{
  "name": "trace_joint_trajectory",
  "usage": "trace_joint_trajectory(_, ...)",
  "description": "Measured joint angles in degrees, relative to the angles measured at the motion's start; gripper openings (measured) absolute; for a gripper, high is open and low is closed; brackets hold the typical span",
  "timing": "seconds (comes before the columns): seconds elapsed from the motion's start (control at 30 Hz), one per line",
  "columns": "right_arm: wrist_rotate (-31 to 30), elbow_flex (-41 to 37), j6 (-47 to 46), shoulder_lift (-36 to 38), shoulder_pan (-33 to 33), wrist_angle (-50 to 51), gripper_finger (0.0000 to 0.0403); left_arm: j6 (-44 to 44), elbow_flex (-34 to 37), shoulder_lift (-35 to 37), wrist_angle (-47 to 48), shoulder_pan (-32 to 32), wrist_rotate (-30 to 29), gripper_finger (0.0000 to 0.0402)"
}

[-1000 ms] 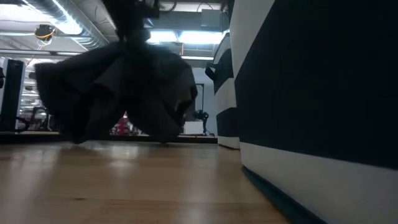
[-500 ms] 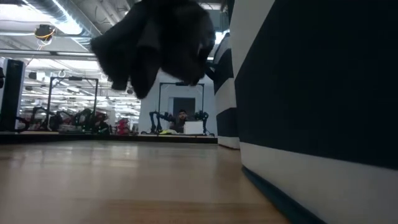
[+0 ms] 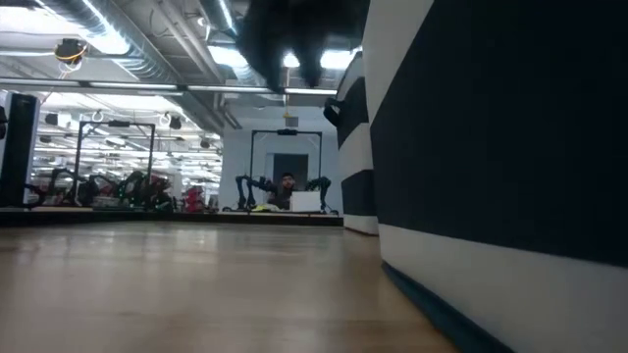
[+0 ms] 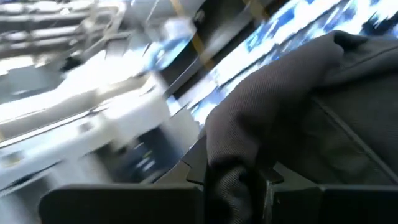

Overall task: Sort clothes
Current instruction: Put the black shorts into the top laundry bin

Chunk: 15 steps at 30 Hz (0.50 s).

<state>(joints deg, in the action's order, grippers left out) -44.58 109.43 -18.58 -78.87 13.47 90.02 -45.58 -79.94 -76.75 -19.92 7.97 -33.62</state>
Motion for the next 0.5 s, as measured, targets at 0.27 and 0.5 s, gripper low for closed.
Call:
trace_joint_trajectory(0.27, -2.5, 0.0, 0.7, 0.0, 0.0, 0.0, 0.0177, 12.4, 0.0, -5.4, -12.9, 5.3, 17.6, 0.0039)
trace_joint_trajectory(0.5, -2.5, 0.0, 0.9, 0.0, 0.0, 0.0, 0.0177, 20.3, -2.5, -13.0, -20.0, 8.5, 28.0, 0.0040)
